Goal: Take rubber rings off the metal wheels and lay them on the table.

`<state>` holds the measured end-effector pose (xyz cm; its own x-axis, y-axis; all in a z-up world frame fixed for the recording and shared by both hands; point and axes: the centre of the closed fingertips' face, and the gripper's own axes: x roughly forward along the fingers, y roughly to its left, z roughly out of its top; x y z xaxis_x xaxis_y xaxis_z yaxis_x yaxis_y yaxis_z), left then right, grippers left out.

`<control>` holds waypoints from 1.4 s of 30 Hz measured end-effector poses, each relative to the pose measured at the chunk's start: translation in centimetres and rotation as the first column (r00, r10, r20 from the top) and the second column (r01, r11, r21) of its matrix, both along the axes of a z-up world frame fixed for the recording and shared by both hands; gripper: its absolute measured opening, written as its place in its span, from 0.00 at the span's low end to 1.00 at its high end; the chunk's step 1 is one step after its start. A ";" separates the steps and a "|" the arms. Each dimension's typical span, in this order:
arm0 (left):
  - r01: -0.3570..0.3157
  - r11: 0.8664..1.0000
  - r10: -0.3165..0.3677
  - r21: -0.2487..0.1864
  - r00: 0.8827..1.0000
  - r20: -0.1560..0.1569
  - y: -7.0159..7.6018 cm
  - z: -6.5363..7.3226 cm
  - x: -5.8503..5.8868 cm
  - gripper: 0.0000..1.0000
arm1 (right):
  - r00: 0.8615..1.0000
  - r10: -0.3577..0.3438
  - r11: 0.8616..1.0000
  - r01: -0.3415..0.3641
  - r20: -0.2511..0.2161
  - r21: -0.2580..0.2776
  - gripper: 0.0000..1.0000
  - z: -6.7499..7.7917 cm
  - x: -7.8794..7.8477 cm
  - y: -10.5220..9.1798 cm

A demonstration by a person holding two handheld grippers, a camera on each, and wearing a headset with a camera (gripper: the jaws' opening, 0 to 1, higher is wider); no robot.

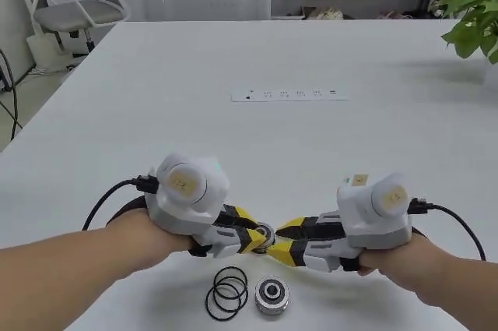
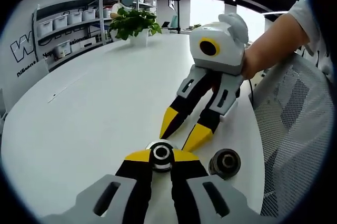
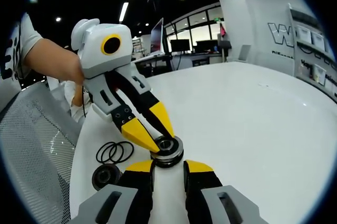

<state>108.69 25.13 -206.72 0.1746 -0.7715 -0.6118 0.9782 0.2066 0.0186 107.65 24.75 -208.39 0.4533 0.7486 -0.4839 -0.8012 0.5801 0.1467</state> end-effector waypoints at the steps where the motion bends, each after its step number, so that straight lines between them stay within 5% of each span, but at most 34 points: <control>1: -0.001 1.000 0.001 0.000 1.000 0.000 0.0 0.0 0.0 0.08 | 1.000 0.001 1.000 -0.001 0.000 -0.003 0.19 0.0 0.0 0.1; 30: -0.039 0.999 0.039 -0.005 0.999 -0.008 0.0 0.0 -0.1 0.08 | 0.999 -0.026 0.998 0.028 0.040 -0.049 0.14 -0.1 -0.2 0.2; 42: -0.046 0.999 0.046 -0.004 0.999 -0.005 0.0 0.0 -0.1 0.08 | 0.999 -0.025 0.998 0.028 0.045 -0.059 0.01 -0.1 -0.3 -0.3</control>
<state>108.62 25.16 -206.74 0.2069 -0.7651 -0.6097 0.9677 0.2517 0.0126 107.37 24.49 -208.52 0.4947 0.7061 -0.5066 -0.7903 0.6080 0.0757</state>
